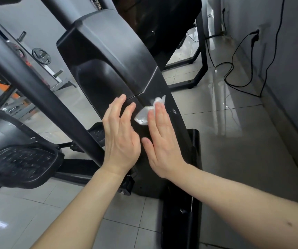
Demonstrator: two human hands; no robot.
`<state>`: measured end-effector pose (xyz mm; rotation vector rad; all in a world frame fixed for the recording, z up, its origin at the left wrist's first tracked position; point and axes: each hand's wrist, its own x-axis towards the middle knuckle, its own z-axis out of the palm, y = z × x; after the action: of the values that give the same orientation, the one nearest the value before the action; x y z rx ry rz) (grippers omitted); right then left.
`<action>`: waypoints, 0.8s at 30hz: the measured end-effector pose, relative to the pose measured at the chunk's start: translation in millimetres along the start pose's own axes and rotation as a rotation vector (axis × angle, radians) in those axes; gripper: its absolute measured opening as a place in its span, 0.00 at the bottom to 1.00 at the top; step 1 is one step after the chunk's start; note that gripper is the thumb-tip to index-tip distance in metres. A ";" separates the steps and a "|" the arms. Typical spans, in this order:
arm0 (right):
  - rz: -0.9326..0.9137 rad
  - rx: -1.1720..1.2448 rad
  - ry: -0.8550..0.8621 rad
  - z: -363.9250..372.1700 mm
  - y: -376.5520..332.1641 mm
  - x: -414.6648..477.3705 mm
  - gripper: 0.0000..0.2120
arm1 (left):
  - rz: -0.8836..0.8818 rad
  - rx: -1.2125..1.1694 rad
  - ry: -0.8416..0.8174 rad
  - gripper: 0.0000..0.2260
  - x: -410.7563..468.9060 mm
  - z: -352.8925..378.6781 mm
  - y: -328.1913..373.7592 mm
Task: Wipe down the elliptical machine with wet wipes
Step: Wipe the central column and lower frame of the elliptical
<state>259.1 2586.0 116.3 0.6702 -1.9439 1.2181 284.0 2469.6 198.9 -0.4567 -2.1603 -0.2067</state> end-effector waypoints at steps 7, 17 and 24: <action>0.359 0.169 -0.124 -13.8 21.2 -54.1 0.29 | 0.256 0.107 -0.093 0.28 -4.0 12.6 19.3; 0.509 0.232 -0.006 -23.6 38.3 17.5 0.23 | 0.391 0.348 -0.192 0.16 69.6 20.2 28.2; 0.720 0.187 -0.010 -39.5 35.6 21.1 0.20 | 0.463 0.420 -0.135 0.14 68.5 31.3 19.5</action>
<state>232.2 2635.6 125.7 0.0365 -2.1721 1.8372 231.7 2514.1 235.4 -0.7186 -2.0854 0.5366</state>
